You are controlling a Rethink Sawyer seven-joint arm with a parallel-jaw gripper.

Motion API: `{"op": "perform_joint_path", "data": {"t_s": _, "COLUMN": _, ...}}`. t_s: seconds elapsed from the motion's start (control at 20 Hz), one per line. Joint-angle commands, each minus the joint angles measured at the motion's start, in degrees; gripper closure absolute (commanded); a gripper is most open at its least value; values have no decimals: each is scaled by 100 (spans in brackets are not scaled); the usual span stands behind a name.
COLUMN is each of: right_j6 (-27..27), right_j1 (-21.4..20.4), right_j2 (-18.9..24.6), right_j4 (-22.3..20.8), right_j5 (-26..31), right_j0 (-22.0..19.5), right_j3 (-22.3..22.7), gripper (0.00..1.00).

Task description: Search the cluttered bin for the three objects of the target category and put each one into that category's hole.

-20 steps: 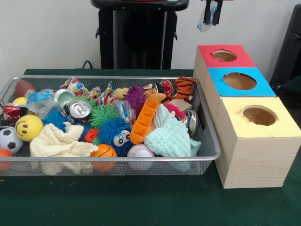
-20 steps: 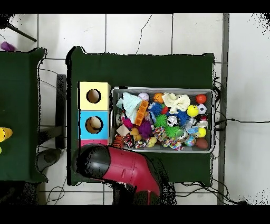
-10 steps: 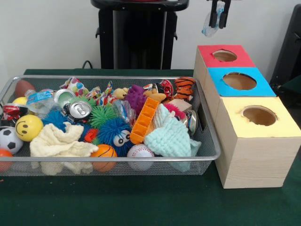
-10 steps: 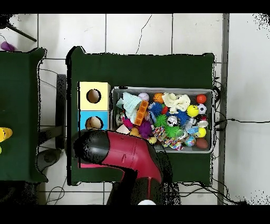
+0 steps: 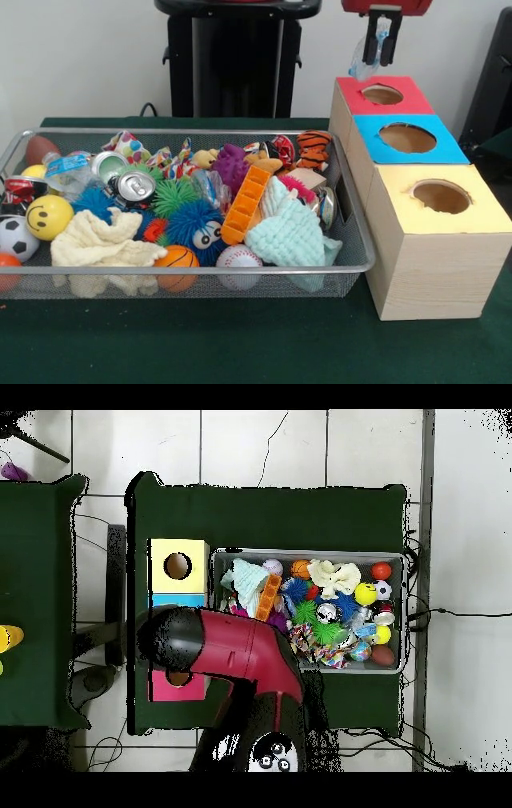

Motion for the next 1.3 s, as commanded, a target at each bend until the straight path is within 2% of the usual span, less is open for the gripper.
{"op": "perform_joint_path", "data": {"t_s": 0.05, "right_j6": 1590, "right_j1": 447, "right_j2": 131, "right_j4": 100, "right_j5": 358, "right_j0": 92, "right_j3": -474, "gripper": 100}}
{"op": "perform_joint_path", "data": {"t_s": 0.65, "right_j6": 1949, "right_j1": 908, "right_j2": 137, "right_j4": 471, "right_j5": 386, "right_j0": 271, "right_j3": -1076, "gripper": 100}}
{"op": "perform_joint_path", "data": {"t_s": 1.1, "right_j6": 2091, "right_j1": 1199, "right_j2": -39, "right_j4": 540, "right_j5": 492, "right_j0": 442, "right_j3": -1459, "gripper": 100}}
{"op": "perform_joint_path", "data": {"t_s": 1.3, "right_j6": 2103, "right_j1": 1301, "right_j2": -27, "right_j4": 563, "right_j5": 338, "right_j0": 440, "right_j3": -1475, "gripper": 100}}
